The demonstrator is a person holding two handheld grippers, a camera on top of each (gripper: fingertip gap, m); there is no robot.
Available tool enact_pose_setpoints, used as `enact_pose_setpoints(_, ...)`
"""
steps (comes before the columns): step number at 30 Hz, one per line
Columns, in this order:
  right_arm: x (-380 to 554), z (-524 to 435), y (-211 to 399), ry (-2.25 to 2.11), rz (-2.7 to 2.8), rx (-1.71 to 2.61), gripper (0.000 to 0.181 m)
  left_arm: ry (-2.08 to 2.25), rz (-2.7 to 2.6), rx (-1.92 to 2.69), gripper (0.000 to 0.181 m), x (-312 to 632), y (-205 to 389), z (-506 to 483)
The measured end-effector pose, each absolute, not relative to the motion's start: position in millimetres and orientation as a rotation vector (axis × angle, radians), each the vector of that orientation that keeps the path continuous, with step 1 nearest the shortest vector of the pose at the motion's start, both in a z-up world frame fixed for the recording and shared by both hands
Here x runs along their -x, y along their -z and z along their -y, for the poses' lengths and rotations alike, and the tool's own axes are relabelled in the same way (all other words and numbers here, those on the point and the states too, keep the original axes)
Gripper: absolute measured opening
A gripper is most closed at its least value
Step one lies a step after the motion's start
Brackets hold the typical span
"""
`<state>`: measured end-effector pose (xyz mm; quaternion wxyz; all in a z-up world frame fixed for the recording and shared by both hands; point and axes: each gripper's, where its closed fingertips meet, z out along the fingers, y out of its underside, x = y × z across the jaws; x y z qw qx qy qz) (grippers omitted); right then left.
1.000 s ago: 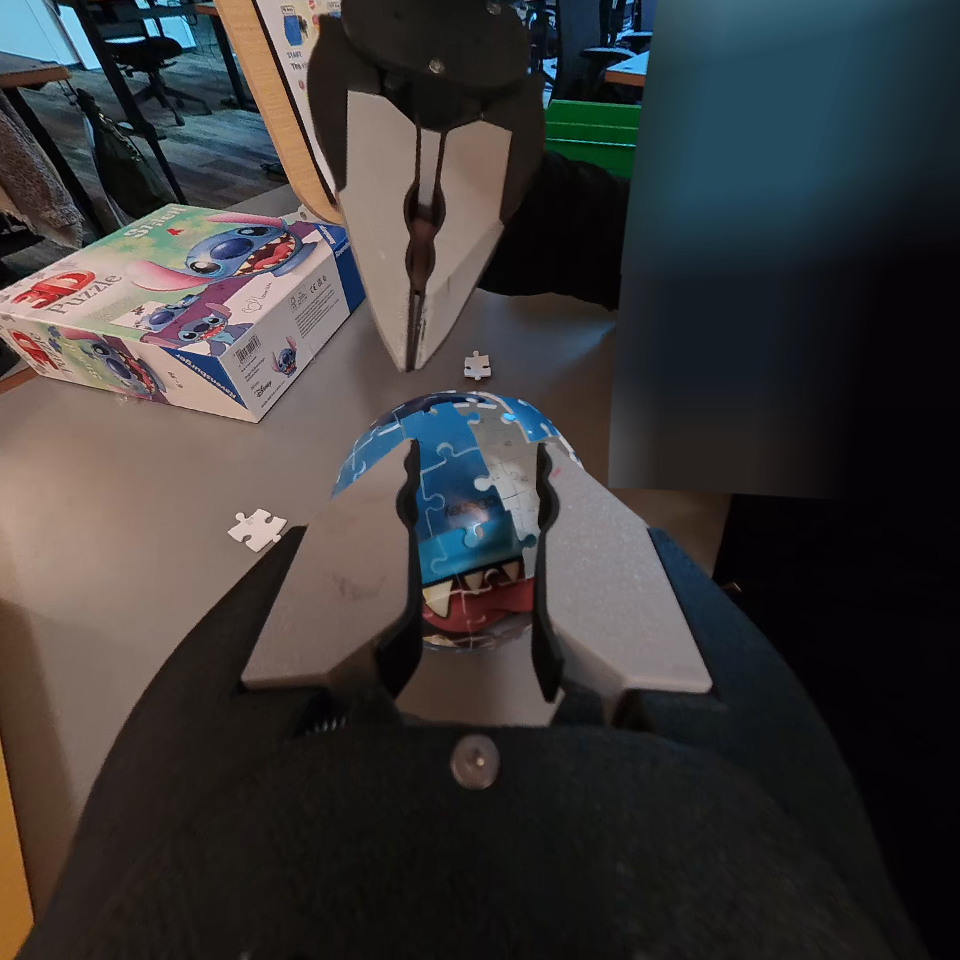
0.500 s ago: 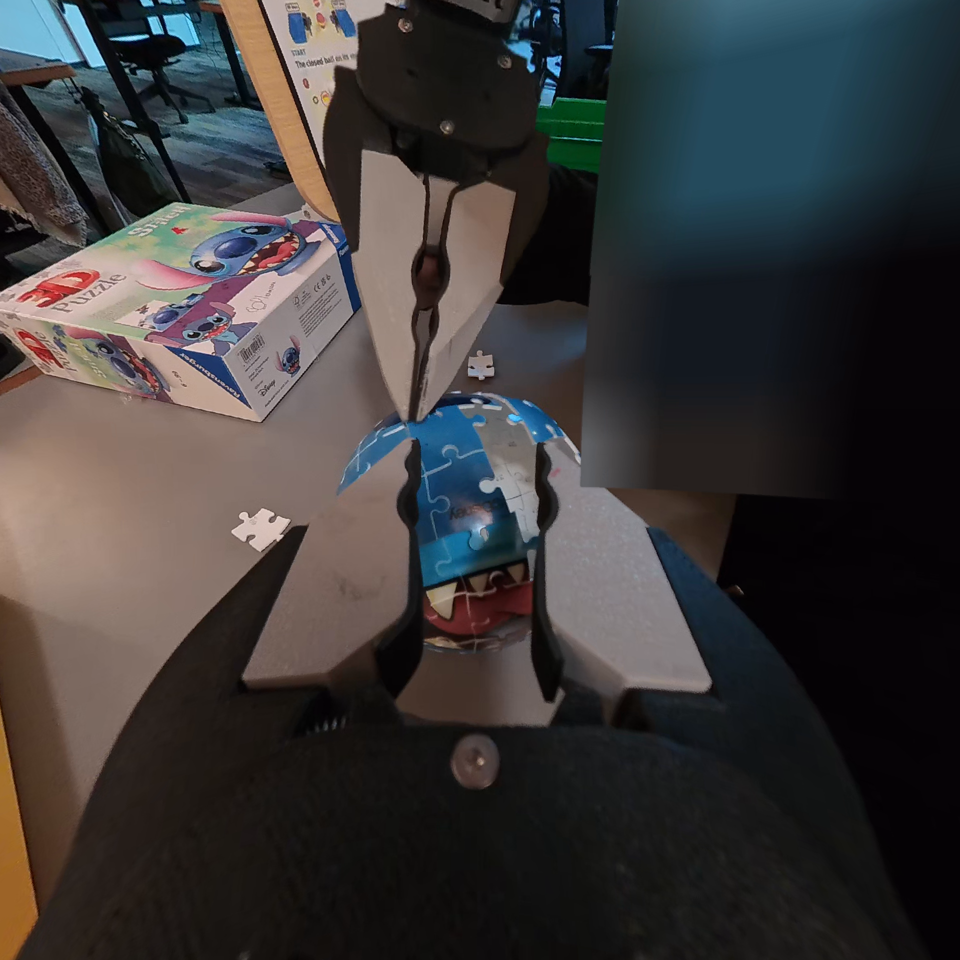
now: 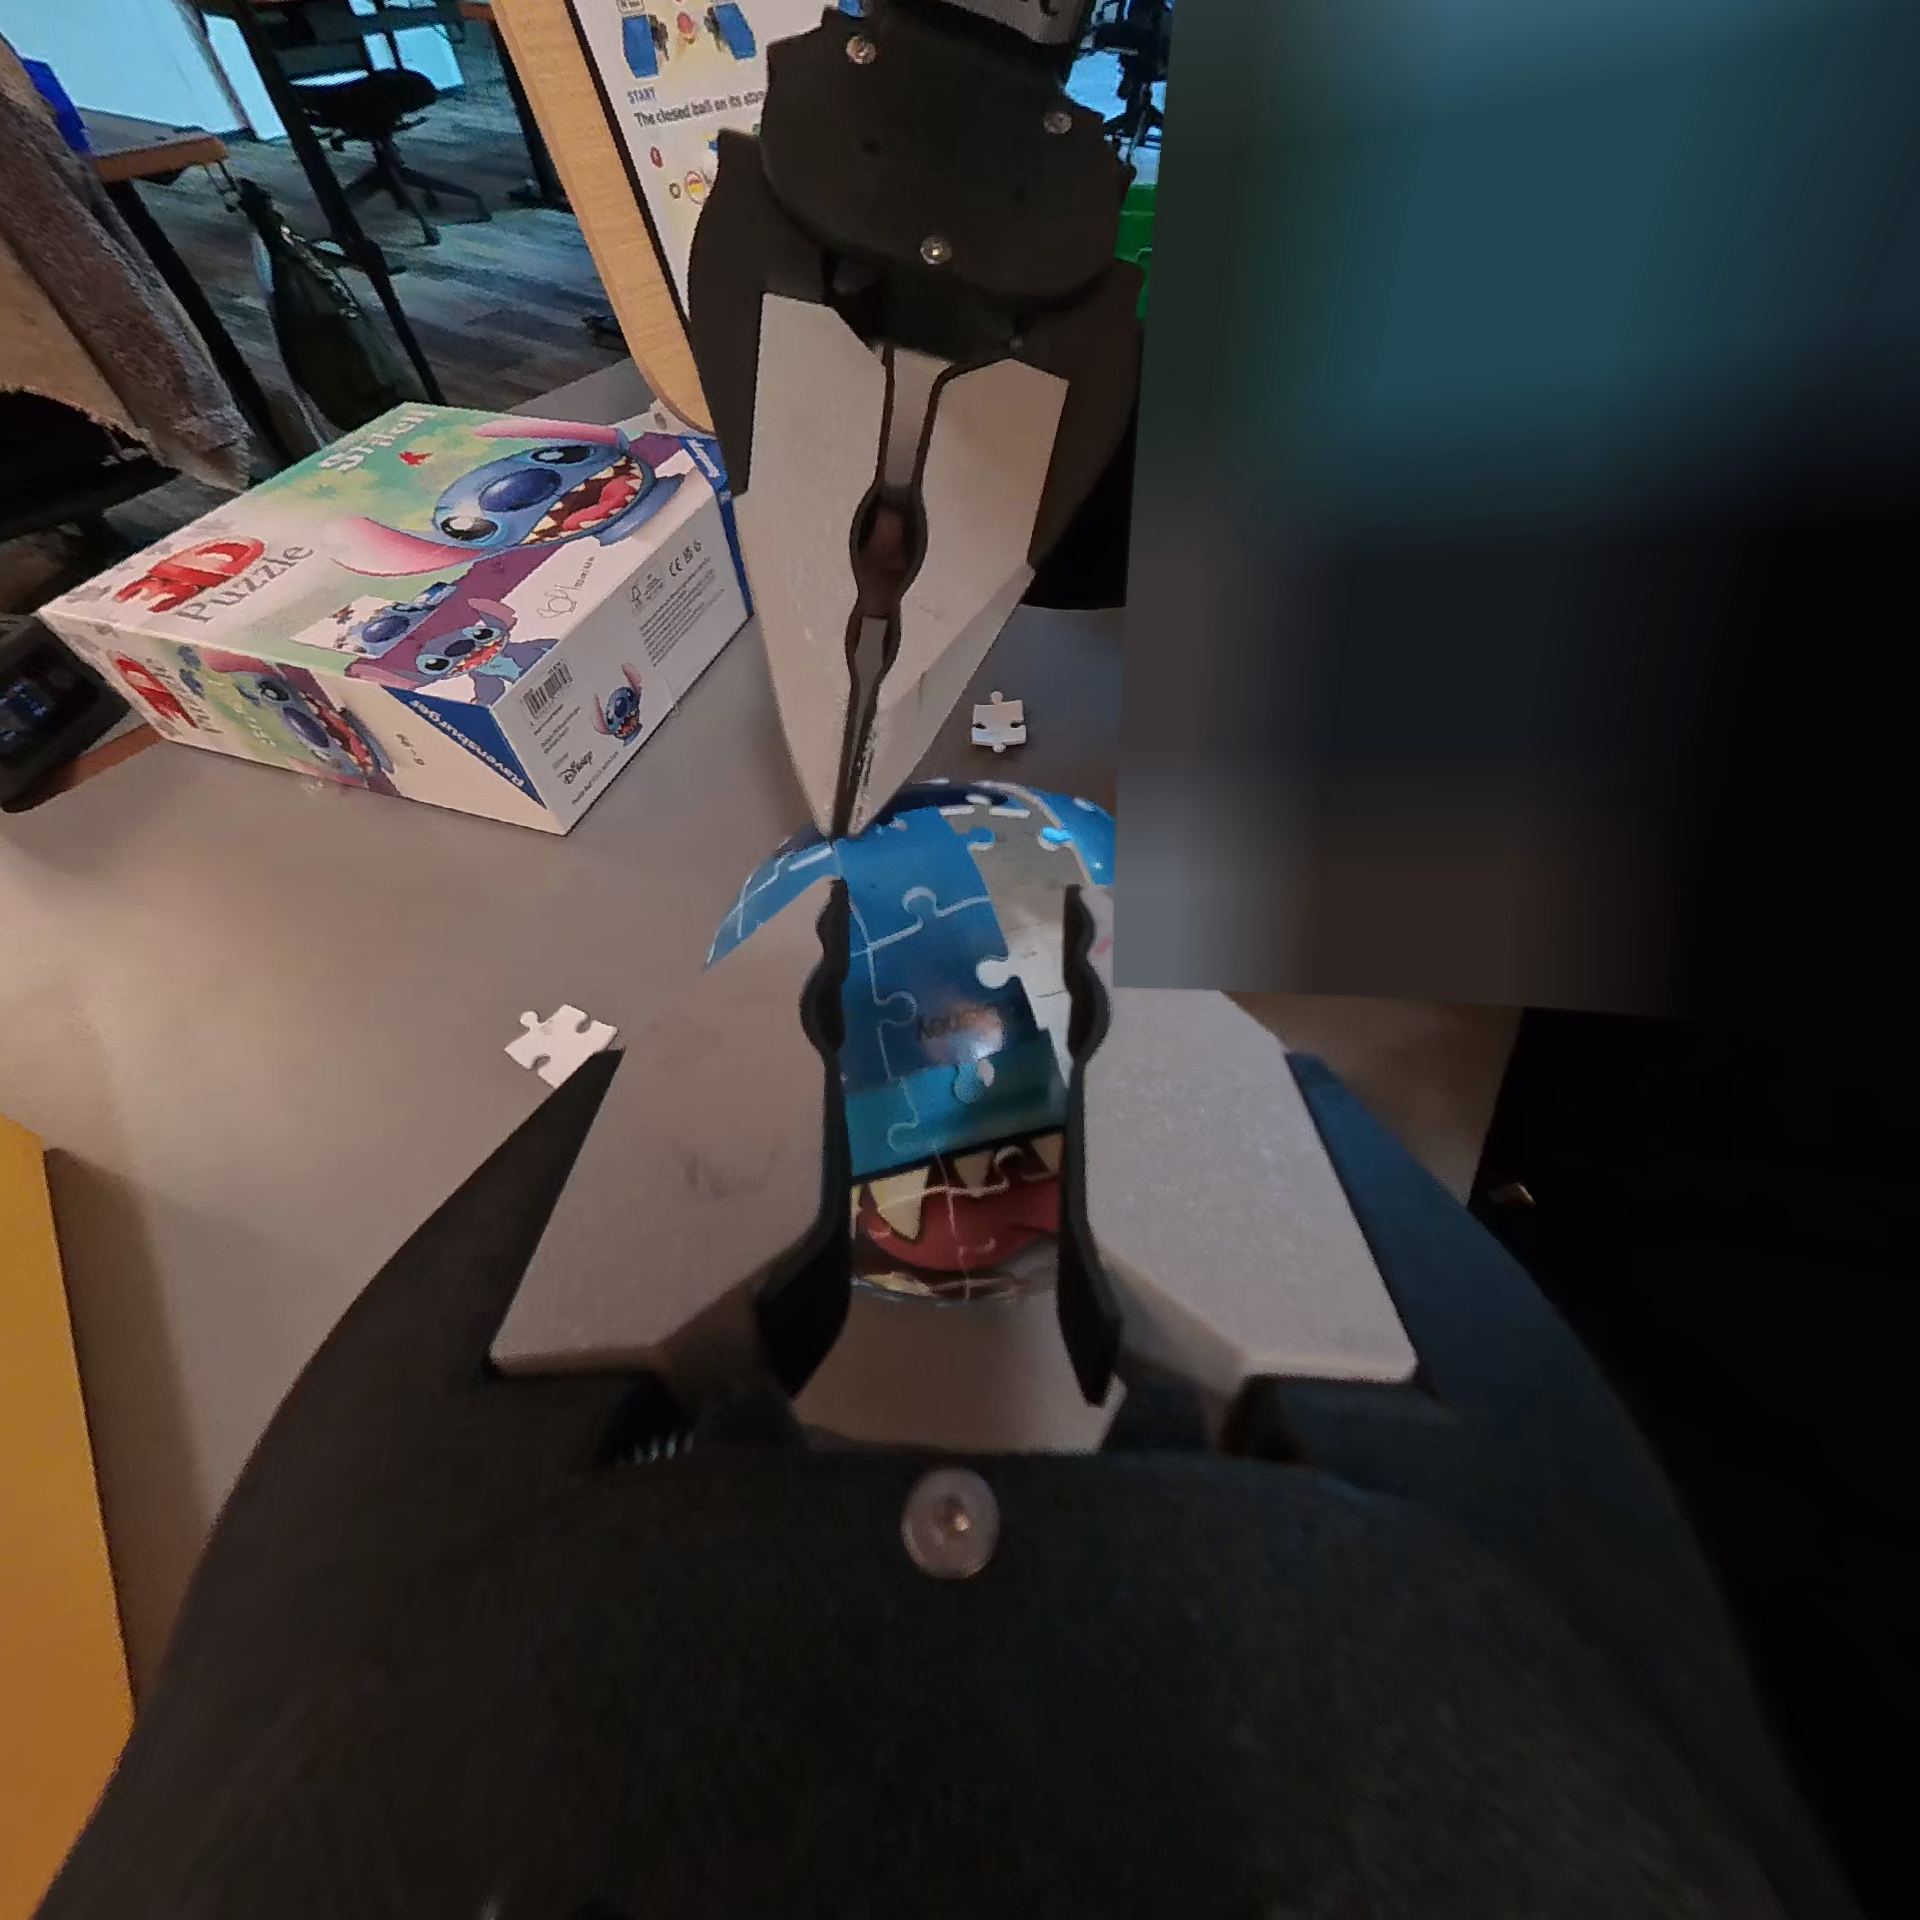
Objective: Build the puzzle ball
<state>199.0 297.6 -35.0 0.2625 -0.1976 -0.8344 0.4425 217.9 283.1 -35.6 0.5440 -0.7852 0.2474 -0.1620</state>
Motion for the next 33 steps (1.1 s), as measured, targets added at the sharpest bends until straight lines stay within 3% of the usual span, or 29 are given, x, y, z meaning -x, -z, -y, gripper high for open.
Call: enact_pose_setpoints(33,-212,-294,35,-1.196,2.256,0.458,0.0,0.344,-0.633,1.889,0.038,-224,35,-287)
